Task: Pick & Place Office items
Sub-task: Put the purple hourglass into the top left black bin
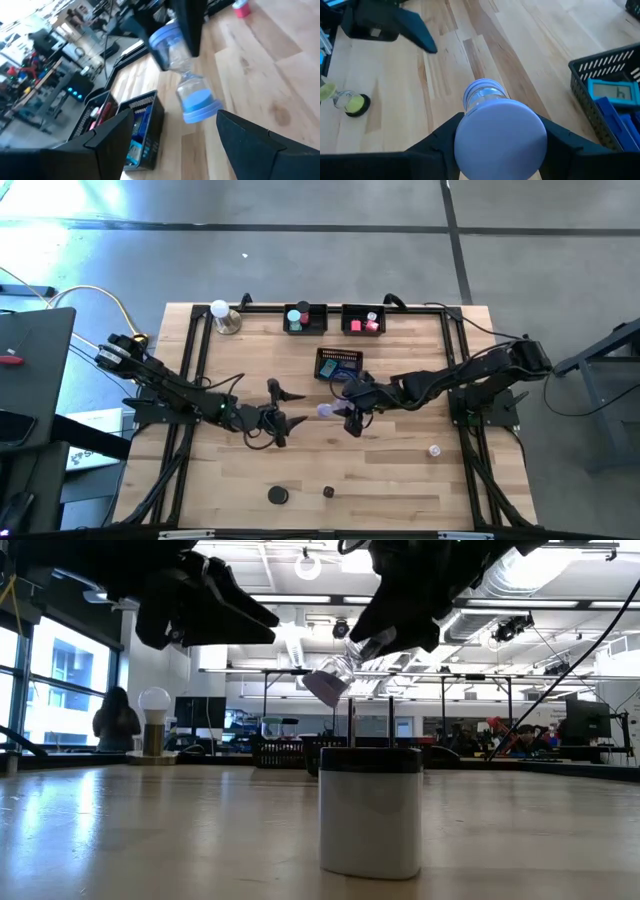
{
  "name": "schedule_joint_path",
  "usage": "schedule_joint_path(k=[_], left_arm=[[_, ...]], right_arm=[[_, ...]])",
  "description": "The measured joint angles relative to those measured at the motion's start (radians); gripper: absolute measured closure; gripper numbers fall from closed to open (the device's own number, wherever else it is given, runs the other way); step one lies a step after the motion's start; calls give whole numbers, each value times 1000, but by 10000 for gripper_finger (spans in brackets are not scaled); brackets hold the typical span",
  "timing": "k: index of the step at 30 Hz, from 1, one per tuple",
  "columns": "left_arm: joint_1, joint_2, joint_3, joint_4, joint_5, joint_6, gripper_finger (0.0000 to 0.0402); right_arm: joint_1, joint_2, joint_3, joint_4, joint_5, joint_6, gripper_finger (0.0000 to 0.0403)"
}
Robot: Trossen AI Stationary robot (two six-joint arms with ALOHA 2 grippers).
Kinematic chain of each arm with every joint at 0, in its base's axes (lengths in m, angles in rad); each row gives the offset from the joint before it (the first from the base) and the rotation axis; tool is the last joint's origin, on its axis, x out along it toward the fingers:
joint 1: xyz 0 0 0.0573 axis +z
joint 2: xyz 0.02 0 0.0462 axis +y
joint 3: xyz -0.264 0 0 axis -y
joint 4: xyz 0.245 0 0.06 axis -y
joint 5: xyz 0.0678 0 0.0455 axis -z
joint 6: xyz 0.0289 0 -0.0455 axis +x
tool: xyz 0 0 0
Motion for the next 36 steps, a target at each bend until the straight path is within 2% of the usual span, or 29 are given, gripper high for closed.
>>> schedule_joint_path(k=[11, 19, 26, 36], left_arm=[[1, 0, 0, 18, 22, -20, 38], [-3, 0, 0, 23, 22, -203, 34], [-4, 0, 0, 70, 22, -71, 34], [-4, 0, 0, 191, 21, -29, 34]], right_arm=[[0, 0, 0, 106, 0, -55, 222], [0, 0, 0, 220, -4, -111, 222], [0, 0, 0, 314, -8, -131, 222], [0, 0, 0, 424, -56, -157, 222]])
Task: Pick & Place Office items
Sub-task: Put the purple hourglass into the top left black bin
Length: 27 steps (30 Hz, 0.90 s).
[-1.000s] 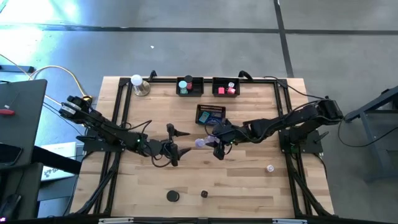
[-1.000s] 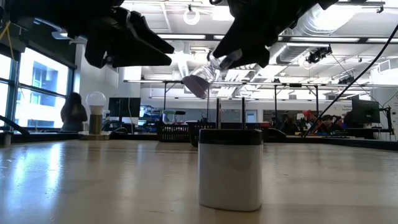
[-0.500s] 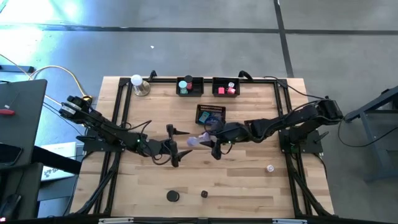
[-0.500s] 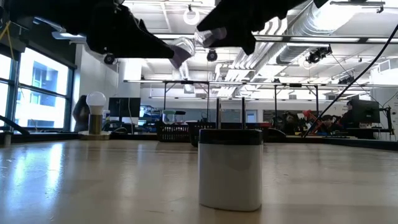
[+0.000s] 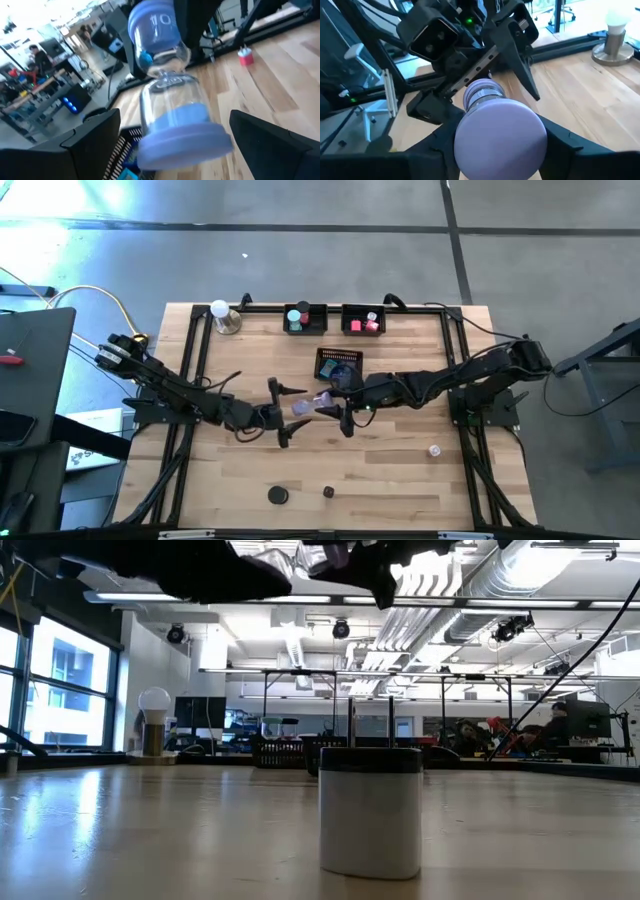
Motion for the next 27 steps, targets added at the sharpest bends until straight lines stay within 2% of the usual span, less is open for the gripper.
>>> schedule_joint_path(k=[11, 23, 27], left_arm=[[-41, 0, 0, 141, 13, 158, 34], [-43, 0, 0, 147, 6, 211, 35], [-43, 0, 0, 154, 6, 219, 50]], right_arm=[[0, 0, 0, 33, -22, -5, 222], [1, 0, 0, 74, -60, -18, 222], [1, 0, 0, 75, -72, -18, 222]])
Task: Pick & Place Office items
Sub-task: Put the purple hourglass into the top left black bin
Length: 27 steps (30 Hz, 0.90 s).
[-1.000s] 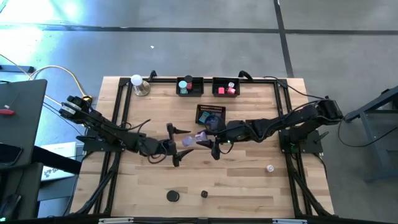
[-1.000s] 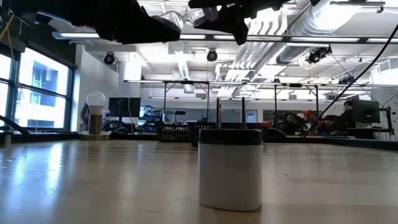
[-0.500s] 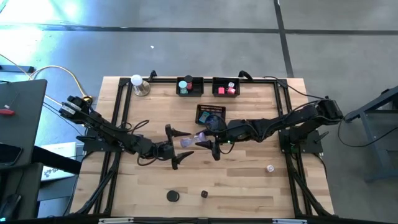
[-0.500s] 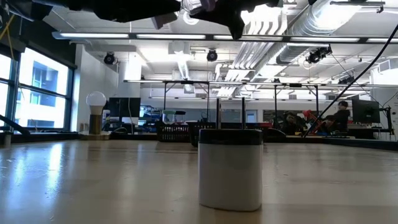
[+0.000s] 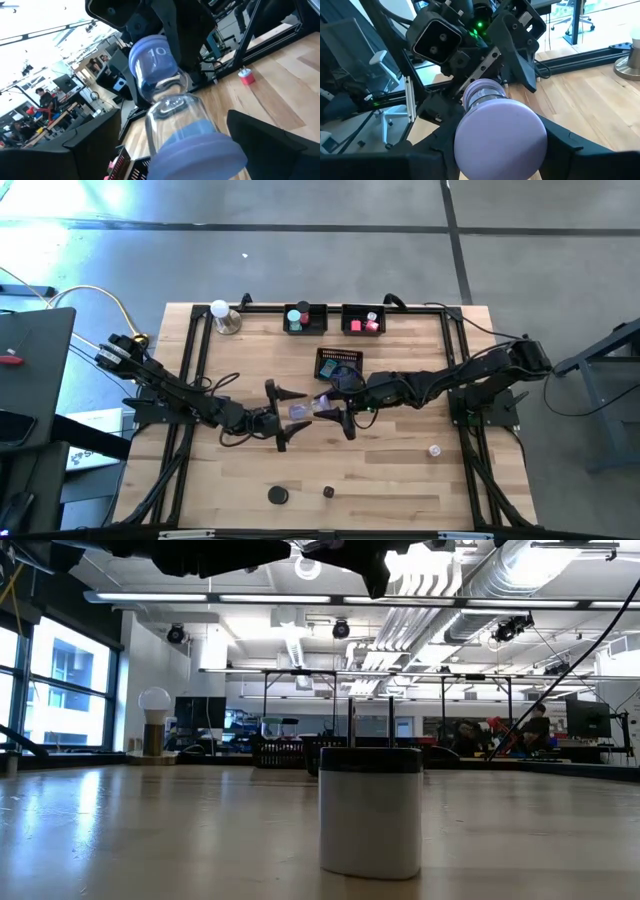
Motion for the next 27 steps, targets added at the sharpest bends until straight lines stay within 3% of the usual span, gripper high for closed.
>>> schedule_joint_path(k=[14, 22, 27], left_arm=[[-12, -2, 1, 13, -21, -18, 225], [-29, 0, 1, 11, -44, -23, 226], [-44, 1, -1, -5, -43, -79, 226]], right_arm=[[0, 0, -1, -11, 4, 0, 222], [0, 0, 0, -15, -7, 2, 218], [1, 0, 1, -14, -21, 5, 186]])
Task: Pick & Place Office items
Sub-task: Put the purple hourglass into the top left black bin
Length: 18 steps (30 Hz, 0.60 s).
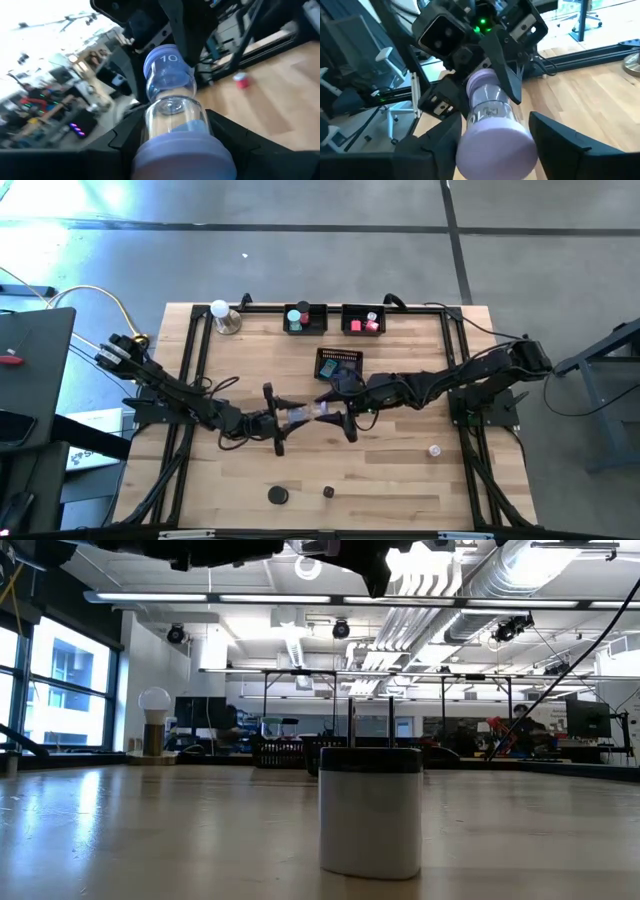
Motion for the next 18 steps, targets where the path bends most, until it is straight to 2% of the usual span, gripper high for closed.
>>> schedule_joint_path(k=[5, 10, 18], left_arm=[[-23, 0, 0, 3, -10, -75, 226], [-40, 0, 0, -31, -14, -145, 226], [-34, -39, 0, -186, -55, -299, 226]], right_arm=[[-1, 0, 0, -1, -36, -25, 166], [0, -8, 0, -35, -34, -26, 166], [10, -27, 1, -165, 91, 22, 163]])
